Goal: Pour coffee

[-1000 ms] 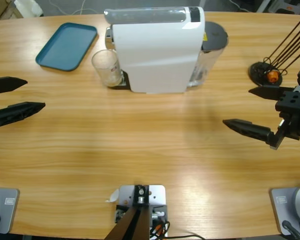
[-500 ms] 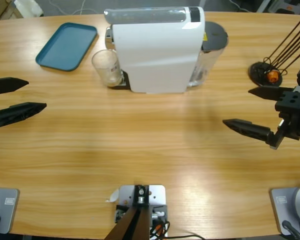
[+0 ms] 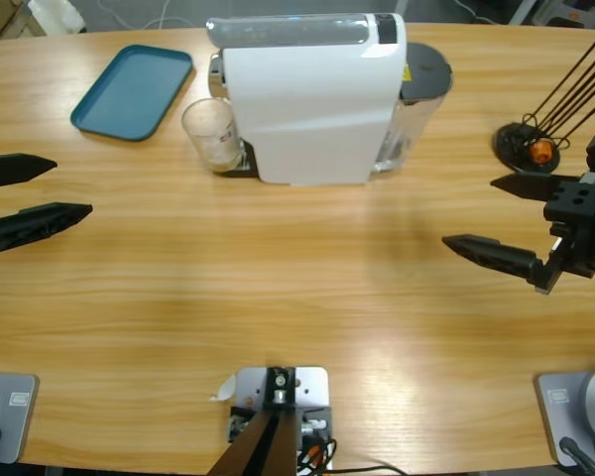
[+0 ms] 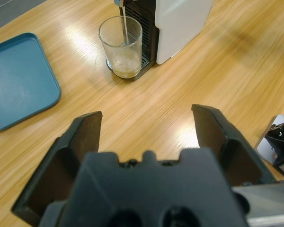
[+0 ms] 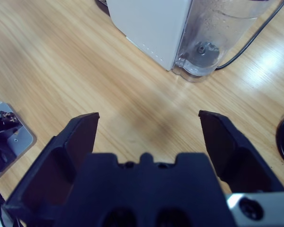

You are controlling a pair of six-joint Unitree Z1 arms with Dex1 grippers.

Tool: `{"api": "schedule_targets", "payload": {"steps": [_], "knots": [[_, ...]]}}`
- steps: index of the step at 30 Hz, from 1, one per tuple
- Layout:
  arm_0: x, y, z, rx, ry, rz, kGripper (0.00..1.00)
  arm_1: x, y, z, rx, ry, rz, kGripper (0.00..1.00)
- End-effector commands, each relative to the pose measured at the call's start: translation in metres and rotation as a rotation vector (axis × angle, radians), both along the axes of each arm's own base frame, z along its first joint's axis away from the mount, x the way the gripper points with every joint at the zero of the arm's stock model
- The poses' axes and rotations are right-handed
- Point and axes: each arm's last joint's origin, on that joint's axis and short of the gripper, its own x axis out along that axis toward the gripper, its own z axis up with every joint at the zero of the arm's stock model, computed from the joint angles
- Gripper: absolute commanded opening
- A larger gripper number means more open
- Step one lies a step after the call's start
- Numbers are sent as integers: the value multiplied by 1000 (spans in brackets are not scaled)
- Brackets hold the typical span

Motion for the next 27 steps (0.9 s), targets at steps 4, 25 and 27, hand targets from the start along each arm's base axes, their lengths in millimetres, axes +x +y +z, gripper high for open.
{"api": "schedule_targets", "payload": {"steps": [4, 25, 27], "knots": [[2, -2, -11, 24, 43, 13, 817, 1, 3, -6, -30, 25, -7, 899], [54, -38, -25, 57, 56, 43, 827, 5, 8, -8, -46, 46, -4, 899], [67, -49, -36, 67, 70, 39, 826, 5, 7, -8, -43, 43, -4, 900]]}}
